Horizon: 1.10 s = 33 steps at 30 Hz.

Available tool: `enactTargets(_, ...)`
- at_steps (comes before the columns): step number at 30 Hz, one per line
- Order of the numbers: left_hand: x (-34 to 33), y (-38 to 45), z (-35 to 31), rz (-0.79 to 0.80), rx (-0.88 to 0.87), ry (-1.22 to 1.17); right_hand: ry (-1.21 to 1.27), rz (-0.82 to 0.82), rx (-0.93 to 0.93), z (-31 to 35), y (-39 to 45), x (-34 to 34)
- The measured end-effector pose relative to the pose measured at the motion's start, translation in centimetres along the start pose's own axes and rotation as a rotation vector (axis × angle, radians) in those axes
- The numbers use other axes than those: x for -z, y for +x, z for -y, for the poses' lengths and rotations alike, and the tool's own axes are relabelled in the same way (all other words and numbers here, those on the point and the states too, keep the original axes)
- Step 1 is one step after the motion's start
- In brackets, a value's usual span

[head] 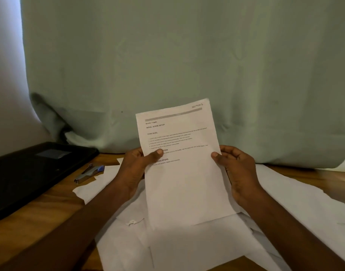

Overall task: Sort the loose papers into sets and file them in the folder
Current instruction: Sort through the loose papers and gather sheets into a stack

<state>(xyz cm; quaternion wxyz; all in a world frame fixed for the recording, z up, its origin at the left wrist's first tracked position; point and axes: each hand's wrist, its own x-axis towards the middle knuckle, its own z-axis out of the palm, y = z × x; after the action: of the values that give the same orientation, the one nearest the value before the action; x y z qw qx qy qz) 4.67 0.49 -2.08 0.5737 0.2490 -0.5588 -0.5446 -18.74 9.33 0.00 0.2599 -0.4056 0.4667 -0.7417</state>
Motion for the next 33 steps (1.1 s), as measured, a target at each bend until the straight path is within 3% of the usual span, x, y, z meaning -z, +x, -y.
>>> enactTargets(8,0.3,1.0,1.1,-0.145,-0.064,0.041,0.157,0.065,-0.229,-1.1,-0.1,-0.1)
enactTargets(12,1.2,1.5,0.9,-0.212,-0.066,0.085,0.08,-0.019,-0.251,-0.3,-0.1,-0.1)
enactTargets(14,1.9,1.6,0.6,-0.275,-0.063,0.127,-0.063,-0.059,-0.2,0.1,0.3,0.4)
enactTargets(17,3.9,2.1,0.8,-0.331,-0.044,0.199,-0.523,-0.068,-0.002,0.0,1.1,1.8)
enactTargets(21,6.3,2.8,0.3,-0.408,-0.008,0.237,-0.984,0.063,0.053,-1.3,2.1,3.1)
enactTargets(26,7.0,2.6,0.0,-0.475,0.011,0.297,-1.108,0.307,-0.006,-1.1,1.8,2.8)
enactTargets(30,6.6,2.3,-0.2,-0.482,0.02,0.324,-1.452,0.515,-0.121,-0.7,-0.3,1.3)
enactTargets(33,6.1,1.8,-0.2,-0.468,0.028,0.315,-1.391,0.53,-0.128,-1.7,-0.6,0.9)
